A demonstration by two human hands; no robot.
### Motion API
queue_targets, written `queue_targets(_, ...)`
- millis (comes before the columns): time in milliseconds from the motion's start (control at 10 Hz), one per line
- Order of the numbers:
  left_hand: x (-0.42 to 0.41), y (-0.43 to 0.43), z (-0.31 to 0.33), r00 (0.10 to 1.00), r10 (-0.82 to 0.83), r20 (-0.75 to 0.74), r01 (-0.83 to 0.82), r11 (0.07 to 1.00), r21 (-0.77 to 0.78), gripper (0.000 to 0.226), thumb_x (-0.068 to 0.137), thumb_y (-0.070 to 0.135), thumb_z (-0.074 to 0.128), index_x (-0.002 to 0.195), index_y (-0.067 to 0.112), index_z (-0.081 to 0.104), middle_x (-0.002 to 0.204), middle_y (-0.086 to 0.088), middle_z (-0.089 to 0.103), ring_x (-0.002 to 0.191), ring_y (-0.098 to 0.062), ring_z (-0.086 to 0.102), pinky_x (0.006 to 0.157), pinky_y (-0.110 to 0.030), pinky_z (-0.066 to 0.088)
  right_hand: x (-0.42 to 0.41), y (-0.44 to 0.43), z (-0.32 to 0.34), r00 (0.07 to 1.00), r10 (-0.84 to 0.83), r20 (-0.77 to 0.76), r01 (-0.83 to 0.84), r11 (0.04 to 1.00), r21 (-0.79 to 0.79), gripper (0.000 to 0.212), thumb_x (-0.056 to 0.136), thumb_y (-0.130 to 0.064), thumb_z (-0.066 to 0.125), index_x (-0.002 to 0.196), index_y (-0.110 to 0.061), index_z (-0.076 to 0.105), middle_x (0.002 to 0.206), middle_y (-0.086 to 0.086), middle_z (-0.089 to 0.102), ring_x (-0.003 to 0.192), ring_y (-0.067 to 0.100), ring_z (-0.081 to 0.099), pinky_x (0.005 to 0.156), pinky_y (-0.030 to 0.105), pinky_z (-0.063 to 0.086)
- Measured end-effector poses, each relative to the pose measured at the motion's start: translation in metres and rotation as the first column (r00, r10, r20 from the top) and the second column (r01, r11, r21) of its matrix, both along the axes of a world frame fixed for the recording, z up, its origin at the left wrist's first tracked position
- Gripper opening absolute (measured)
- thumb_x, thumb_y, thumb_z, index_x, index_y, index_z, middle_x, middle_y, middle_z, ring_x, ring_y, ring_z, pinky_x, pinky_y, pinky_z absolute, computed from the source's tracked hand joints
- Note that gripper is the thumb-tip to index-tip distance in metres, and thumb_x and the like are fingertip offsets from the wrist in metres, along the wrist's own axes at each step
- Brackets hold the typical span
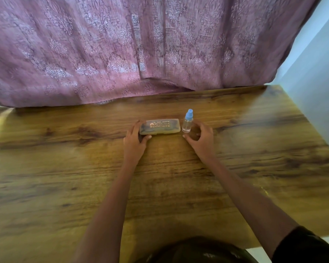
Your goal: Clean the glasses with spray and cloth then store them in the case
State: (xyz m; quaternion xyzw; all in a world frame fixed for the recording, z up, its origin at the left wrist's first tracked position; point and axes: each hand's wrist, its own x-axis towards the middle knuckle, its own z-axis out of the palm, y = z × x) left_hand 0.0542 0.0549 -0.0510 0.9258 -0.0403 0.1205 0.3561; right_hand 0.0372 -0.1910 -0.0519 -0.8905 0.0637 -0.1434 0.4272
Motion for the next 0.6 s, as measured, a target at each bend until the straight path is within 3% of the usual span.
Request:
queue_targets(200, -0.008, -0.002, 0.001, 0.995, 0.058, -0.080, -0.064, 0.995, -0.079, 0.068, 0.087, 0.028, 0.071, 0.144, 0.012, 0.038, 0.138, -0.012, 0.050, 0.125, -0.028, 0.047, 0.102, -0.047, 0.040, -0.019, 0.003, -0.005, 0.997, -0.063, -0.049, 0.059, 0.995, -0.082, 0.058, 0.081, -0.035, 0.075, 0.129, -0.015, 0.049, 0.125, 0.000, 0.054, 0.116, 0.013, 0.043, 0.098, 0.032, 0.043)
queue_targets(300, -0.024, -0.009, 0.000, 0.989, 0.125, -0.073, -0.133, 0.983, -0.125, 0.063, 0.091, 0.029, 0.065, 0.143, 0.011, 0.036, 0.137, -0.011, 0.049, 0.122, -0.027, 0.048, 0.100, -0.037, 0.037, -0.036, 0.010, -0.007, 0.999, -0.042, -0.017, 0.037, 0.974, -0.225, 0.049, 0.088, -0.034, 0.067, 0.127, -0.010, 0.050, 0.123, 0.006, 0.052, 0.114, 0.016, 0.044, 0.098, 0.034, 0.045)
queue_targets(400, -0.048, -0.020, -0.002, 0.986, 0.155, -0.061, -0.159, 0.985, -0.065, 0.055, 0.096, 0.033, 0.056, 0.141, 0.010, 0.036, 0.143, -0.010, 0.042, 0.126, -0.029, 0.046, 0.100, -0.038, 0.038, -0.055, 0.022, -0.007, 0.990, 0.140, -0.025, -0.140, 0.923, -0.359, 0.056, 0.094, -0.040, 0.057, 0.138, -0.009, 0.043, 0.138, 0.007, 0.046, 0.127, 0.017, 0.042, 0.109, 0.037, 0.041)
queue_targets(500, -0.073, -0.036, -0.008, 0.996, 0.084, -0.010, -0.083, 0.995, 0.062, 0.059, 0.099, 0.040, 0.046, 0.148, 0.013, 0.028, 0.152, -0.007, 0.034, 0.137, -0.023, 0.035, 0.112, -0.040, 0.031, -0.067, 0.037, -0.015, 0.956, 0.282, -0.081, -0.285, 0.825, -0.488, 0.067, 0.100, -0.048, 0.036, 0.152, -0.009, 0.021, 0.159, 0.009, 0.022, 0.148, 0.021, 0.018, 0.121, 0.040, 0.018)
queue_targets(600, -0.085, -0.051, -0.017, 0.998, -0.035, -0.049, 0.049, 0.948, 0.315, 0.060, 0.102, 0.046, 0.025, 0.153, 0.015, 0.017, 0.160, -0.004, 0.021, 0.148, -0.018, 0.017, 0.121, -0.041, 0.015, -0.070, 0.042, -0.016, 0.954, 0.249, -0.165, -0.299, 0.777, -0.554, 0.066, 0.102, -0.047, 0.022, 0.154, -0.008, 0.011, 0.163, 0.010, 0.011, 0.150, 0.020, 0.005, 0.123, 0.040, 0.008)
